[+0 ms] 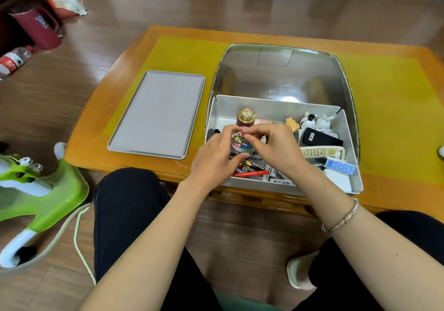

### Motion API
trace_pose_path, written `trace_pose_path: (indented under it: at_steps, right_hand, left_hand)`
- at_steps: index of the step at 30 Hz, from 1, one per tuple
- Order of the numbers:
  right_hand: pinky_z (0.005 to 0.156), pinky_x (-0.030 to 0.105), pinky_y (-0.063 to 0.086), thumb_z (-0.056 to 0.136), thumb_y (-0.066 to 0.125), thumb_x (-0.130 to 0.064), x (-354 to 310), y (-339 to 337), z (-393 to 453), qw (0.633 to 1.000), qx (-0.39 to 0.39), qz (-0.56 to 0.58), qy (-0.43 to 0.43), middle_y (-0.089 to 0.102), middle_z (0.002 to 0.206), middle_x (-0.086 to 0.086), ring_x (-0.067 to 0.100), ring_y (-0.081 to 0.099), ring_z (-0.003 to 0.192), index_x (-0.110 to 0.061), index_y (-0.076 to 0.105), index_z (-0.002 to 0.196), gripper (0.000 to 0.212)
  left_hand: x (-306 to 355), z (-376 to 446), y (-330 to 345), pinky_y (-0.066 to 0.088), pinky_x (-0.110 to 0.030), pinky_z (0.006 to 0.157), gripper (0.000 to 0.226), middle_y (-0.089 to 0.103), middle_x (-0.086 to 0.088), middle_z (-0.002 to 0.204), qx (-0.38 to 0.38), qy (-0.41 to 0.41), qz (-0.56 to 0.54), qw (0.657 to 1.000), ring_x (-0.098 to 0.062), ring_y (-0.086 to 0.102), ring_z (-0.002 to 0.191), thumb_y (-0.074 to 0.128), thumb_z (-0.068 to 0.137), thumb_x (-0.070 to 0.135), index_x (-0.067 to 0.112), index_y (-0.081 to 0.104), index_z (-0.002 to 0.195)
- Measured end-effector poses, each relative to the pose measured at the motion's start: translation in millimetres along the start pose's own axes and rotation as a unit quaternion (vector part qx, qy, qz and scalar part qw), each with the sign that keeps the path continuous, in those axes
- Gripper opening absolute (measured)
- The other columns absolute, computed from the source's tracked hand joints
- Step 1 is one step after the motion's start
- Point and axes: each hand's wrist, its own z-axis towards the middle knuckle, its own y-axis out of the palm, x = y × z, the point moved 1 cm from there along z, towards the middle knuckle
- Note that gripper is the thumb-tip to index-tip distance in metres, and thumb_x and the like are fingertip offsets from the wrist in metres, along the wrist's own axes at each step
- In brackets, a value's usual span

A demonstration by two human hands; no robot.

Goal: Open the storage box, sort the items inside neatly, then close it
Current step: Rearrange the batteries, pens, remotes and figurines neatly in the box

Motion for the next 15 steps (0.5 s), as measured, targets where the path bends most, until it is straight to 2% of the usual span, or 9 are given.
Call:
trace_pose_path:
  at_steps: [3,5,7,8,10,12,15]
  right_hand:
    - [0.075,0.006,0.041,0.088,0.060,-0.005,-1,-6,-2,0.999,0.026,0.011,-0.036,0.067,0.095,-0.009,-0.009,0.055,0.081,-0.015,0.072,0.105,0.022]
    - [0.074,0.002,0.036,0.085,0.058,0.002,1,-11,-5,0.997,0.059,0.012,-0.054,0.066,0.091,-0.007,-0.010,0.053,0.078,-0.013,0.072,0.094,0.023]
    - [0.076,0.003,0.033,0.083,0.057,0.003,4,-13,-7,0.997,0.055,-0.003,-0.054,0.066,0.086,-0.008,-0.008,0.052,0.078,-0.014,0.073,0.087,0.023]
    - [0.079,0.007,0.034,0.084,0.057,0.002,6,-13,-8,0.998,0.039,-0.011,-0.050,0.065,0.086,-0.010,-0.006,0.051,0.080,-0.014,0.073,0.089,0.023]
    - [0.087,0.025,0.040,0.086,0.056,-0.003,8,-12,-9,0.999,-0.002,-0.033,-0.043,0.067,0.094,-0.008,0.002,0.052,0.091,-0.016,0.073,0.097,0.024]
    - [0.095,0.039,0.040,0.087,0.055,-0.005,8,-12,-10,0.997,-0.036,-0.052,-0.048,0.068,0.104,-0.005,0.011,0.053,0.103,-0.018,0.072,0.103,0.026]
    - [0.098,0.041,0.036,0.088,0.054,-0.008,4,-13,-11,0.996,-0.052,-0.044,-0.063,0.066,0.111,-0.006,0.011,0.049,0.111,-0.021,0.069,0.111,0.030]
  left_hand:
    - [0,0,0,0.045,-0.015,0.062,0.059,0.063,0.002,0.114,-0.001,-0.014,-0.006,1.000,-0.015,0.063,0.099,0.067,0.084,0.048,0.031,0.030,0.126]
    - [0,1,0,0.037,-0.008,0.059,0.060,0.064,0.003,0.116,0.001,-0.018,-0.009,1.000,-0.013,0.063,0.100,0.066,0.083,0.048,0.032,0.029,0.127]
    - [0,1,0,0.034,-0.006,0.058,0.061,0.063,0.003,0.118,-0.001,-0.022,-0.007,1.000,-0.013,0.063,0.100,0.065,0.084,0.050,0.032,0.028,0.128]
    - [0,1,1,0.035,-0.007,0.058,0.061,0.063,0.003,0.118,-0.003,-0.022,-0.002,1.000,-0.014,0.064,0.100,0.065,0.084,0.050,0.032,0.028,0.129]
    - [0,0,1,0.038,-0.011,0.060,0.062,0.063,0.002,0.119,-0.003,-0.016,0.008,1.000,-0.015,0.064,0.099,0.064,0.084,0.050,0.032,0.028,0.131]
    - [1,0,0,0.038,-0.013,0.062,0.062,0.065,0.002,0.116,-0.001,-0.003,0.019,1.000,-0.016,0.064,0.097,0.063,0.085,0.050,0.032,0.028,0.133]
    - [2,0,-1,0.034,-0.011,0.063,0.059,0.066,0.003,0.112,0.004,0.016,0.027,0.999,-0.016,0.064,0.095,0.062,0.087,0.047,0.033,0.032,0.135]
